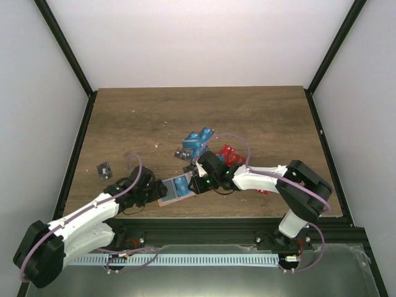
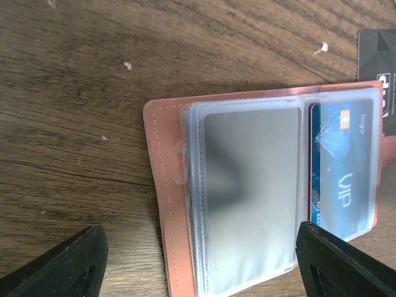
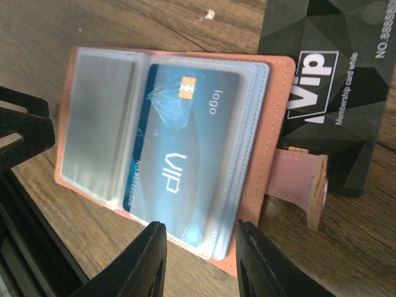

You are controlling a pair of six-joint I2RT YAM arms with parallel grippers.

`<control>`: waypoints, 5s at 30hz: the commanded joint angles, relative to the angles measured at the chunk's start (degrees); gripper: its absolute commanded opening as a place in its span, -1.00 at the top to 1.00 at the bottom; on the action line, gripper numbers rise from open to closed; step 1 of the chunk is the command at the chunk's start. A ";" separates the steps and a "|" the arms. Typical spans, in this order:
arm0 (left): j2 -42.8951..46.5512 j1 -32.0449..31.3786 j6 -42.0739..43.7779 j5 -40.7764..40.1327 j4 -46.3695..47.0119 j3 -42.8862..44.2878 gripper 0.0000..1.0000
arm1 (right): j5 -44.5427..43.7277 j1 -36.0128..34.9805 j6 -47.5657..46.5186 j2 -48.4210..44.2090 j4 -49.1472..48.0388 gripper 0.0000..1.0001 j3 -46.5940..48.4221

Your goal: Put the credit cards into the card holder

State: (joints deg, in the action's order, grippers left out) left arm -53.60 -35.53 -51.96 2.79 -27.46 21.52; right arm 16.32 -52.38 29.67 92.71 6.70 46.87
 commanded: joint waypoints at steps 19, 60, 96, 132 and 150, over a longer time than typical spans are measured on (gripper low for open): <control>-0.38 -0.07 0.46 6.27 14.33 -2.51 -0.68 | -0.45 -0.63 1.31 6.79 -3.13 0.51 -0.45; -18.57 -6.77 3.28 9.78 31.00 7.36 -0.58 | -8.99 -0.34 2.35 -12.40 8.51 0.40 -2.06; -25.06 -7.93 6.16 4.38 32.20 5.31 0.92 | 8.52 3.65 3.64 -10.16 -7.02 0.38 -4.92; -21.00 -7.87 14.27 5.02 23.54 5.10 0.92 | 1.67 2.63 7.09 2.29 -6.05 0.63 -2.90; -26.07 -7.81 15.99 6.00 25.45 5.38 0.92 | -10.51 2.90 1.76 -4.62 7.96 0.27 4.24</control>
State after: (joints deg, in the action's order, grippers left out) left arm -78.02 -43.18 -37.21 8.32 -1.39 27.27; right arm 12.08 -49.63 33.32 87.26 9.02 48.86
